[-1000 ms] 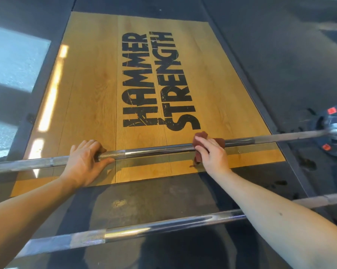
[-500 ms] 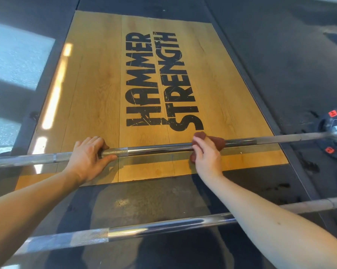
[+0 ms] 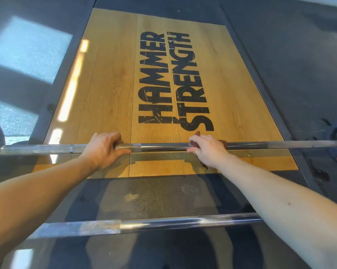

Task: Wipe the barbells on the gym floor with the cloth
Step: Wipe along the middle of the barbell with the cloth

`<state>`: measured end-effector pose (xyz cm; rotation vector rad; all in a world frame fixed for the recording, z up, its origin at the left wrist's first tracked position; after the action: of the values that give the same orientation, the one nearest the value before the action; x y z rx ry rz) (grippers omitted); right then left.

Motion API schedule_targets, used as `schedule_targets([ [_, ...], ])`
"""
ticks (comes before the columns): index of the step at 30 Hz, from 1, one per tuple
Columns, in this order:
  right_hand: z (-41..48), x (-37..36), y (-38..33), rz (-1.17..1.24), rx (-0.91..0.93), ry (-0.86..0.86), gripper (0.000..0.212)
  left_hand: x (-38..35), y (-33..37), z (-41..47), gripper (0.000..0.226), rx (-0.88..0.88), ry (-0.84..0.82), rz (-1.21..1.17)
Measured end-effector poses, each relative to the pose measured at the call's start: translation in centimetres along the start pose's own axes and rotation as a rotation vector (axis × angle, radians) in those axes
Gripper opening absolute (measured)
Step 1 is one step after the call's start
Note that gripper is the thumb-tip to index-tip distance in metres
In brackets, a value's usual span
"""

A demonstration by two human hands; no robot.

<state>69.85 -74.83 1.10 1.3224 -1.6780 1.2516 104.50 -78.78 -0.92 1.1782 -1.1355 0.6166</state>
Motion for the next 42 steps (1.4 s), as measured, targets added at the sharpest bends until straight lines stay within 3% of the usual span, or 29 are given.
schedule_targets([
  [3, 1.0, 1.9, -0.4, 0.218, -0.131, -0.092, 0.021, 0.4, -0.3, 1.5, 0.039, 0.205, -0.290, -0.232],
  [6, 1.3, 1.7, -0.6, 0.308, -0.174, -0.119, 0.023, 0.6, -0.5, 2.3, 0.041, 0.221, -0.393, -0.317],
  [11, -1.8, -1.5, -3.2, 0.275, -0.111, 0.177, 0.043, -0.1, -1.1, 2.1, 0.045, 0.247, -0.371, -0.329],
  [15, -1.8, -5.7, -11.9, 0.319, 0.157, 0.120, 0.054, -0.1, -0.4, 1.4, 0.043, 0.226, -0.299, -0.154],
  [18, -0.9, -5.7, -11.5, 0.347, 0.225, 0.152, 0.062, 0.4, 0.3, 0.6, 0.044, 0.177, -0.198, 0.081],
  [21, -2.1, -4.7, -7.1, 0.390, 0.171, 0.148, 0.059, 0.2, 0.9, -0.4, 0.041, 0.107, -0.065, 0.101],
  [25, -4.2, -3.6, 1.2, 0.353, -0.014, 0.299, 0.054, -1.0, 1.9, -1.4, 0.042, 0.062, 0.037, 0.039],
  [29, -4.2, -3.7, 2.2, 0.410, -0.092, 0.376, 0.052, -1.8, 1.8, -1.3, 0.046, 0.016, 0.111, 0.077],
  [33, -4.0, -3.9, 1.4, 0.432, -0.087, 0.421, 0.053, -1.7, 1.5, -1.0, 0.056, 0.016, 0.069, 0.015],
  [38, -3.7, -3.0, 1.3, 0.417, -0.093, 0.415, 0.047, -0.7, 1.1, 0.8, 0.041, 0.204, -0.170, -0.119],
  [42, -3.3, -3.5, -2.7, 0.422, -0.057, 0.398, 0.050, -1.0, 1.0, 0.8, 0.041, 0.228, -0.190, -0.122],
])
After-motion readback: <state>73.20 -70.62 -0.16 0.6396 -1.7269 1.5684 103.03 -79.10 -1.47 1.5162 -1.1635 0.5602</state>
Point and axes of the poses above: each hand's wrist, its own z-axis towards the middle knuckle, its own x-axis out of the back of the hand, y = z × x, the point moved 3 cm from there along z, towards the middle knuckle, and after that the axes turned 3 degrees about z, right-handed, at the moved point
